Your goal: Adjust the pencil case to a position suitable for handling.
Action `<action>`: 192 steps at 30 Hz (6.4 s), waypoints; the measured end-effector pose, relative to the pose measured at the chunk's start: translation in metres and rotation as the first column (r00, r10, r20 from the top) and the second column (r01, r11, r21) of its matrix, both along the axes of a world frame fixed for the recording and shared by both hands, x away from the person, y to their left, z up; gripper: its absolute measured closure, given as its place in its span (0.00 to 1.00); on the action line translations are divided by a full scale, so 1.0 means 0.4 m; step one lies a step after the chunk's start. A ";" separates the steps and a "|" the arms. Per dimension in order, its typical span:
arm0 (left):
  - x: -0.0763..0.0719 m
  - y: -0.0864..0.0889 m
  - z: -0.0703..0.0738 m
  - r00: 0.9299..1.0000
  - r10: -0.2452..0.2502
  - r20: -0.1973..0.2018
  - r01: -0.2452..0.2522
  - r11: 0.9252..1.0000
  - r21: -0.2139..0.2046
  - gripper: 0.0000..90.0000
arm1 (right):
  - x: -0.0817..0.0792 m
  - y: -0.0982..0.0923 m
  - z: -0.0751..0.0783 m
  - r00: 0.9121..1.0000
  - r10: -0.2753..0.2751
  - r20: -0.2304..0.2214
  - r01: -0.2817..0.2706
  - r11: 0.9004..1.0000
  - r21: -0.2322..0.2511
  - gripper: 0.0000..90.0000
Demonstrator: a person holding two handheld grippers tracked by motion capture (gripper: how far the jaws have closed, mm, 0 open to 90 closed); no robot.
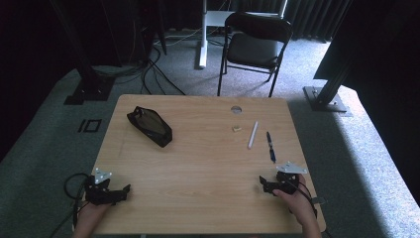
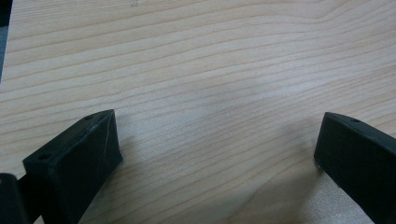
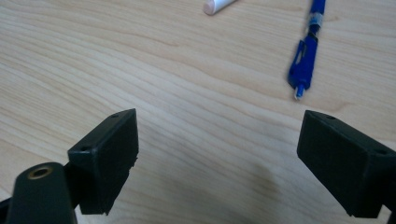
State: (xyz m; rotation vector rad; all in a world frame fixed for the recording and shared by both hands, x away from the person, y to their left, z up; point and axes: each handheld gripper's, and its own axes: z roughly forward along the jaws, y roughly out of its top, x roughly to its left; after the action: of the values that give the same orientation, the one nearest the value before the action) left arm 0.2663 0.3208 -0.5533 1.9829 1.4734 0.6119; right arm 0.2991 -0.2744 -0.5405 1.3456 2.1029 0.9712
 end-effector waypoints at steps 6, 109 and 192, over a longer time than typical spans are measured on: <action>0.000 0.000 0.000 1.000 0.000 0.001 0.000 1.000 0.000 0.01 | 0.005 0.012 0.002 1.000 0.012 0.001 -0.012 1.000 0.004 0.14; 0.000 0.000 0.000 1.000 0.001 0.000 -0.001 1.000 -0.002 0.01 | 0.207 0.532 0.099 0.920 0.371 0.125 -0.381 0.922 0.071 0.15; 0.000 0.000 0.000 1.000 0.001 0.001 -0.001 1.000 0.000 0.01 | 0.364 0.833 0.076 0.885 0.419 0.202 -0.438 0.898 0.054 0.62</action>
State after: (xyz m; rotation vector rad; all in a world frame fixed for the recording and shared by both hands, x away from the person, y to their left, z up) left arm 0.2663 0.3207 -0.5532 1.9816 1.4736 0.6136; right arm 0.4449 0.0590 -0.5099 0.7966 2.2749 1.3368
